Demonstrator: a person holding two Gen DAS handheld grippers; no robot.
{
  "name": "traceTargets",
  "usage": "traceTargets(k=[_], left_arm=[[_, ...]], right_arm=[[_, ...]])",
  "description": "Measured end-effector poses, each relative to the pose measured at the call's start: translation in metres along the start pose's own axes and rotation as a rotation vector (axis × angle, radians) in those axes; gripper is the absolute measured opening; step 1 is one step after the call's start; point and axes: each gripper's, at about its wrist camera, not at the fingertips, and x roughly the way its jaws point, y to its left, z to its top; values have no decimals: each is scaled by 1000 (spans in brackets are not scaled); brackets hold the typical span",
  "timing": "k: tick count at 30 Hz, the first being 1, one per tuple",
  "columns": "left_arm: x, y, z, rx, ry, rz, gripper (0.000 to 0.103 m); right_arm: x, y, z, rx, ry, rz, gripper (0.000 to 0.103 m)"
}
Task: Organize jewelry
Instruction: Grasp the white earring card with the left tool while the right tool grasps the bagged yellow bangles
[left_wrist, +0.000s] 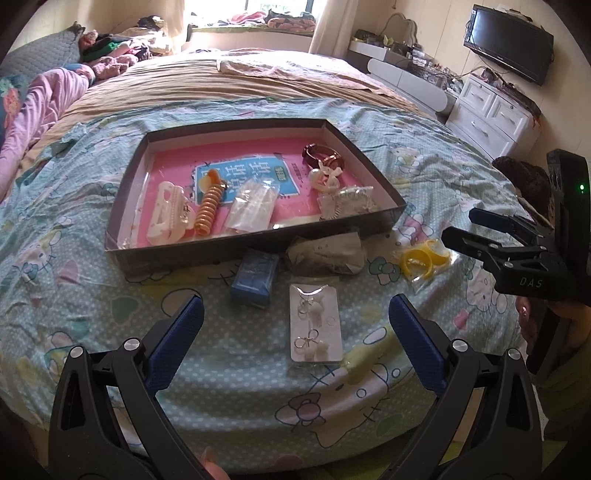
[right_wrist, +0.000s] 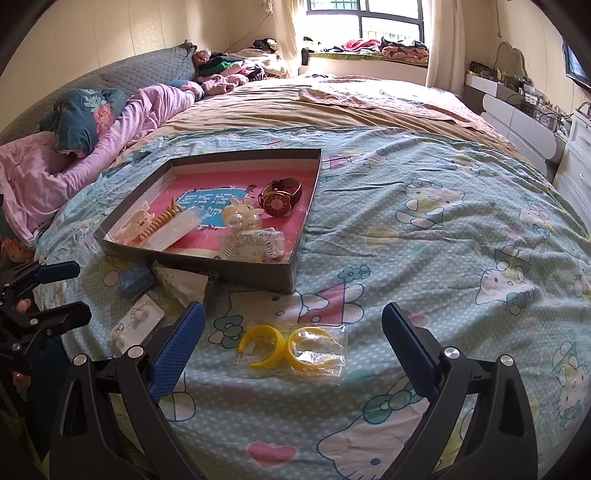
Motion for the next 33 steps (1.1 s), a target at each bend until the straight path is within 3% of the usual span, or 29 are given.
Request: traceTargets(k=[5,10,16,26,31,33], left_arm=[[16,-7,-8,25,39,-6,93],[28,-10,-13,33,74,-15,81],[42,-14,-20,48,110,-9,79],[53,-16,-23,56,109,22,67],[52,-14,-22,55,100,26,39],[52,-13,-22,47,97,18,35]], right_arm=[[3,-6,-5,8,15,-8,96],[8,-11,-11,17,36,-9,96],[22,-8,-21,17,76,5,96],[50,1,-27,9,130,8,96],[55,5,-29,-20,123,-13,95],[55,6,-31,-33,115,-22,90]])
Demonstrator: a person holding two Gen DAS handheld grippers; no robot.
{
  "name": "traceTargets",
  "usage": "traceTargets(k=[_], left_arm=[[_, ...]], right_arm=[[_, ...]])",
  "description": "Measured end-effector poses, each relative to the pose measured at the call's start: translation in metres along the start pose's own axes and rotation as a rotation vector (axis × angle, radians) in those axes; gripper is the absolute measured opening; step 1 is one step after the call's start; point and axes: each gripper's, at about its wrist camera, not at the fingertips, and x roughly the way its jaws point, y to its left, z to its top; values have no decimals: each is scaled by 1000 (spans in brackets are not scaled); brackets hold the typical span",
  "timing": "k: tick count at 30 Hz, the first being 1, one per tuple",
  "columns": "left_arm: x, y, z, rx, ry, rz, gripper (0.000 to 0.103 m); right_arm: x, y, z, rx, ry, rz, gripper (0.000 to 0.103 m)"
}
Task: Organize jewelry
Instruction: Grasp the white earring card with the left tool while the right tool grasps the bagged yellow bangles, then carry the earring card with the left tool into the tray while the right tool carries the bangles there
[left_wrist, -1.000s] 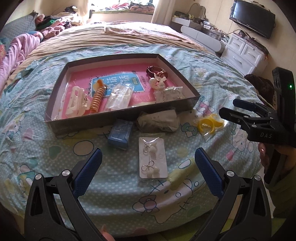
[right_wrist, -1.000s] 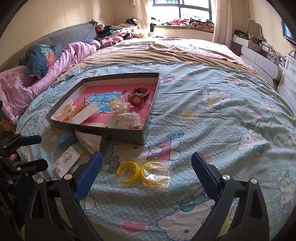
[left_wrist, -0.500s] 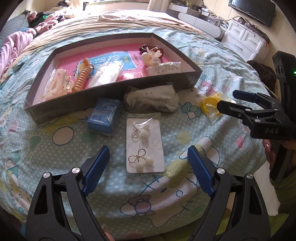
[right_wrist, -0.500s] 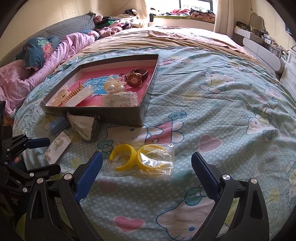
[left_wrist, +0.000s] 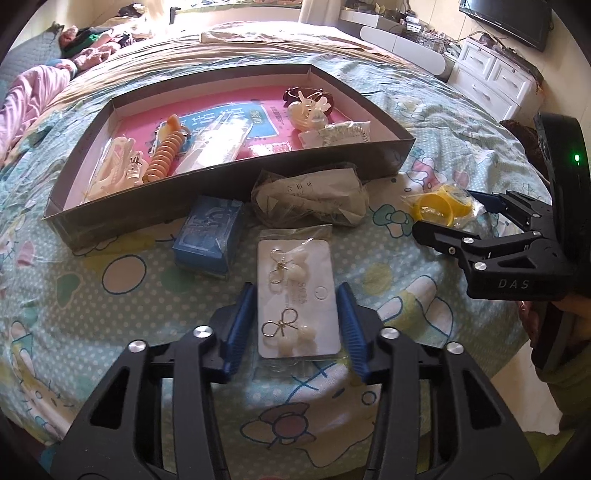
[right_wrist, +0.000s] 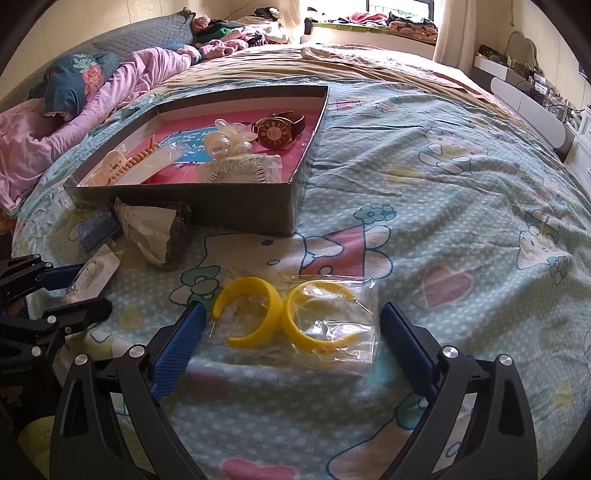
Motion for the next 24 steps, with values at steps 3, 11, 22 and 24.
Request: traceTargets(k=[3,11,22,24], left_arm=[[0,-1,0,0,-3,-4,33],[-16,-2,2,4,-37,-30,32],[-50,12,12,-33,-128,-19,32],[-53,16,13,-45,-140,-16,32]], right_arm=[[-1,2,-1,-18,-7,-8,84],[-15,1,-1,-16,-20,5,82],[-49,13,12,-44,-99,40,82],[-53,18,15,-56,-110,48,82]])
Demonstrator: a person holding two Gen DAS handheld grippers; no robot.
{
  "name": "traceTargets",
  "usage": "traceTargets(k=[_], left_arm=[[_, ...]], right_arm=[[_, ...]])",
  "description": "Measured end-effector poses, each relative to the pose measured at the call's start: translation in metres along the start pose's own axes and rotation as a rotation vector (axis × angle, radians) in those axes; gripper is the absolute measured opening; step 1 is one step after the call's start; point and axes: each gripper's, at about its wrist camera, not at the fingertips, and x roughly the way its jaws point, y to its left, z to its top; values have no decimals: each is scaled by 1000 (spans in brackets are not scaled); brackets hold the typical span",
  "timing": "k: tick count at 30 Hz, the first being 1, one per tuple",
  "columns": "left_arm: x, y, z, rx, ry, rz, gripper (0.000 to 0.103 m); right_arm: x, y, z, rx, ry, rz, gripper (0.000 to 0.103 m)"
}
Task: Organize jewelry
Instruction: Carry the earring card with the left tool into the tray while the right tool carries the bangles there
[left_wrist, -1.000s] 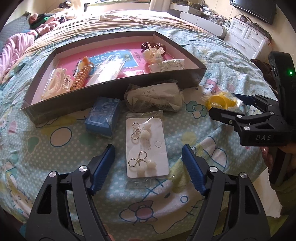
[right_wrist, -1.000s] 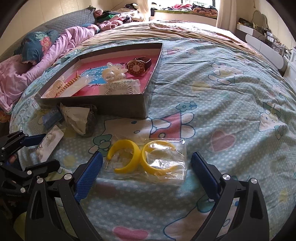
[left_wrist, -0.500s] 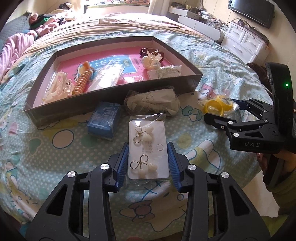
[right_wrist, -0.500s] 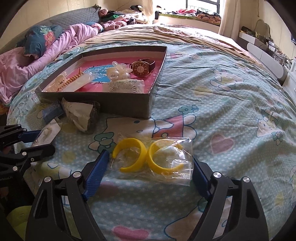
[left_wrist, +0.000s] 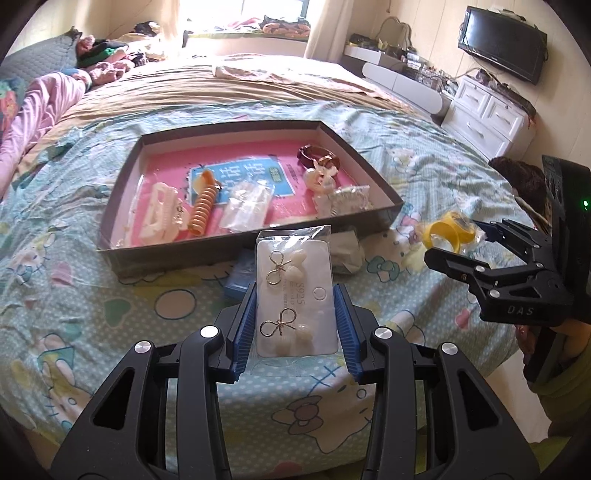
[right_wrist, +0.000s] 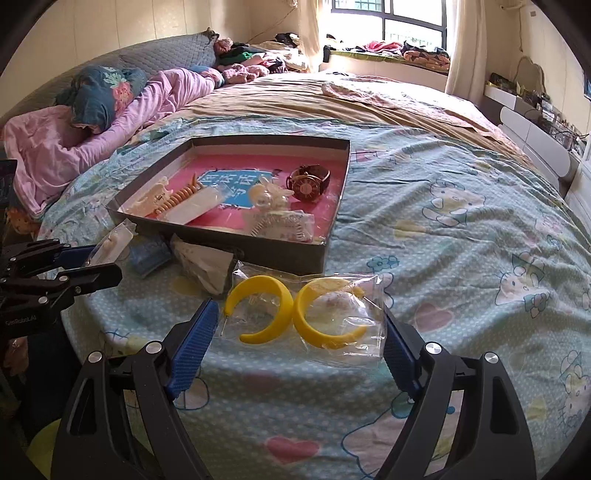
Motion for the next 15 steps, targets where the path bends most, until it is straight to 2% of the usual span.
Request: traceTargets(k=[15], left_arm=[[-11,26,11,-61,-55,31,32]], right_arm=[[-3,25,22,-35,-43,46,82]])
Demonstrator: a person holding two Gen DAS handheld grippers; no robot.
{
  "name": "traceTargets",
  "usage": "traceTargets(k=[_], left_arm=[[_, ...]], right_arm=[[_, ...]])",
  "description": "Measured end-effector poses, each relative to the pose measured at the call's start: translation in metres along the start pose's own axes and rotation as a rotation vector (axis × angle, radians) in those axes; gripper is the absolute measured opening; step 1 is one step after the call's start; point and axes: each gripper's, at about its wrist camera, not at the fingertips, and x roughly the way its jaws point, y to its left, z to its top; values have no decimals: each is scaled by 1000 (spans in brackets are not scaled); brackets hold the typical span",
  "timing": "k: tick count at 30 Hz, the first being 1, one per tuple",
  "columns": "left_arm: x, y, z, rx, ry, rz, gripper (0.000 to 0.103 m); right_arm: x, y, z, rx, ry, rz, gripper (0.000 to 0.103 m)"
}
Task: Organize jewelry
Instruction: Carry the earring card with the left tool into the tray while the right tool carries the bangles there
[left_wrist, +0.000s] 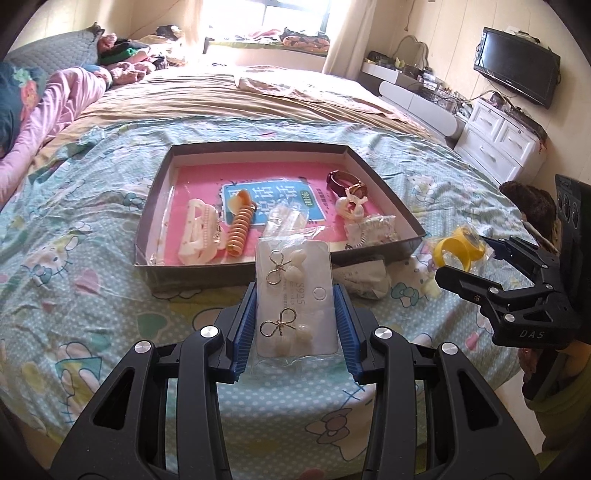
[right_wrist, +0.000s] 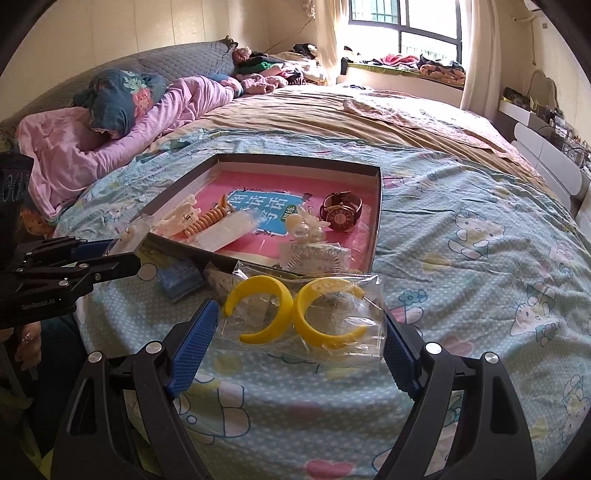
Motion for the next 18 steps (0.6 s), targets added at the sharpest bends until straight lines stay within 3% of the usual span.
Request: traceTargets(k=[18], left_arm=[[7,14,23,-28,-31,20,32]], right_arm=[[10,5,36,-23,-61,1,82]])
